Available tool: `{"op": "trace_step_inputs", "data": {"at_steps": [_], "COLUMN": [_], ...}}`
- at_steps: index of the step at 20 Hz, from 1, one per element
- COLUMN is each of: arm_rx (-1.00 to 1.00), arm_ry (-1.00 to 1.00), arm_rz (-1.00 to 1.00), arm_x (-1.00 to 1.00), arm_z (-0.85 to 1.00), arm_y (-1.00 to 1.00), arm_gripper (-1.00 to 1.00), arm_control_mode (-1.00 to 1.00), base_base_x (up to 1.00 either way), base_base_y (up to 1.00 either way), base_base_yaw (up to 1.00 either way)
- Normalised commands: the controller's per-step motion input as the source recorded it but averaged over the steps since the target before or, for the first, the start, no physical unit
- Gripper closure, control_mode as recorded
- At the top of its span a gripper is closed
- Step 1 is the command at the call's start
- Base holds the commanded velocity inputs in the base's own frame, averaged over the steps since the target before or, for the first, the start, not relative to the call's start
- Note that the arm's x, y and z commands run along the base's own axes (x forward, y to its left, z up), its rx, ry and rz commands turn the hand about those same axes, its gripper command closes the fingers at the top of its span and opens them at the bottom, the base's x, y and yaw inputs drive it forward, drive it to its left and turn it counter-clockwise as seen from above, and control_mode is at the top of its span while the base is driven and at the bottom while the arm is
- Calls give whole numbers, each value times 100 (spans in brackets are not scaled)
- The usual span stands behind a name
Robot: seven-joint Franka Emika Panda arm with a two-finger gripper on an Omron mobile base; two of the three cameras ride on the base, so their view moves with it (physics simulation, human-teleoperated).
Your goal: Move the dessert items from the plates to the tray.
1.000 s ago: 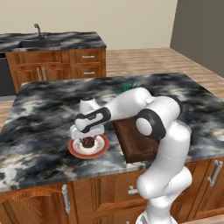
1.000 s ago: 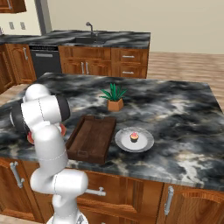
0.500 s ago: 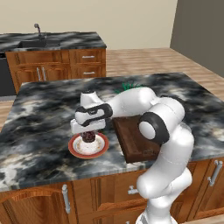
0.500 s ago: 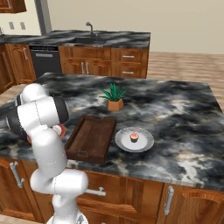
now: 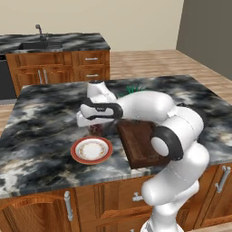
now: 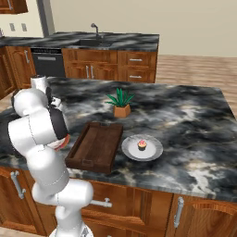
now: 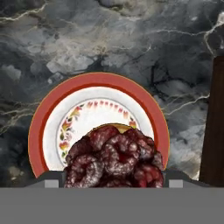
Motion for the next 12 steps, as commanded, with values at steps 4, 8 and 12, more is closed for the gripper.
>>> {"op": "trace_step_inputs", "data": {"at_steps": [4, 8, 12], "arm_rx": [3, 4, 1], "arm_ry": [-20, -14, -2], "arm_rz": [-7, -13, -20], "arm_x": [-1, 0, 5], "arm_z": [37, 31, 8], "arm_y": [-70, -82, -89], "arm_gripper": [100, 100, 100], "arm_control_mode": [-100, -100, -100], "base_base_x": [0, 0, 0], "base_base_y": [0, 0, 0], "base_base_yaw": [0, 0, 0]}}
